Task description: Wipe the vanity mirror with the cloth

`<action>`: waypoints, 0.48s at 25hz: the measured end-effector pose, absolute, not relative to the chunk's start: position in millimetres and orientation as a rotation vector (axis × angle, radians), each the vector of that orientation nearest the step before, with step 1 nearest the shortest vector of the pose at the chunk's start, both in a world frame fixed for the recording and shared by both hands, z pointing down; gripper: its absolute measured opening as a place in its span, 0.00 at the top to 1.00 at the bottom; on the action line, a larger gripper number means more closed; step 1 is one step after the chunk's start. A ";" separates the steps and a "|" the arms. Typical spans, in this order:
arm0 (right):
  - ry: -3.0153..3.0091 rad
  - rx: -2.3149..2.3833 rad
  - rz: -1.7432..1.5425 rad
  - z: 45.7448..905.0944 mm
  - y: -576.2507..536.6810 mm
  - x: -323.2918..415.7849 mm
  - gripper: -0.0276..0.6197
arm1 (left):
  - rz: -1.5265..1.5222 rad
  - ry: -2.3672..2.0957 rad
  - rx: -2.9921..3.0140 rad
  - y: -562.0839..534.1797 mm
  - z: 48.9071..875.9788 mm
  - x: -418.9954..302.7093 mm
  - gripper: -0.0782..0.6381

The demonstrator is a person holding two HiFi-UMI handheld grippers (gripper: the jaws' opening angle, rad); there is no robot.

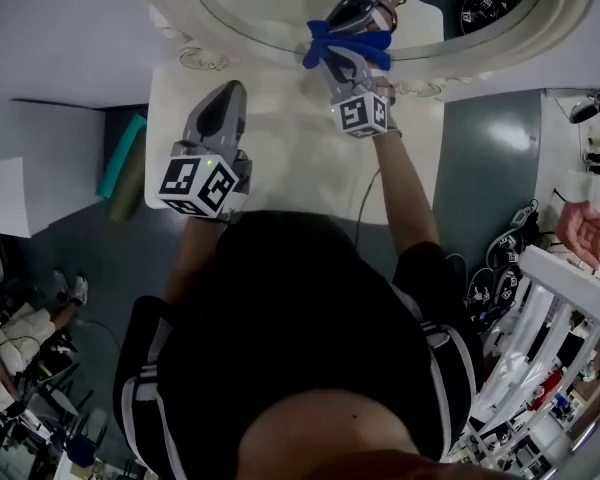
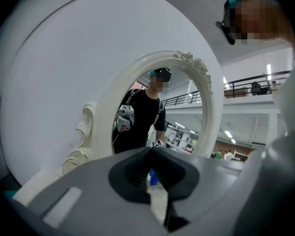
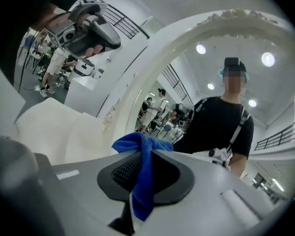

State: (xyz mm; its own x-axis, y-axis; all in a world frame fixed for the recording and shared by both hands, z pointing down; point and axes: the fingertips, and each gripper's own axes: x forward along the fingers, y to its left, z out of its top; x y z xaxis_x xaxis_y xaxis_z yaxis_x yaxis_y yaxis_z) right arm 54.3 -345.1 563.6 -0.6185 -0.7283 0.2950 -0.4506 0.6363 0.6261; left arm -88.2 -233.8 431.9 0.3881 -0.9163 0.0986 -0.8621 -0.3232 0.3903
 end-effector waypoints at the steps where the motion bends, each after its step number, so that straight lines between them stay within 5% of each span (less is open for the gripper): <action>1: -2.316 0.896 -0.642 570.4 -346.0 53.1 0.88 | -0.192 -1.542 2.271 -234.1 430.9 -89.1 0.88; 12: -2.273 0.736 -0.362 623.5 -341.1 59.3 0.88 | -0.190 -1.565 2.248 -212.2 442.1 -87.3 0.88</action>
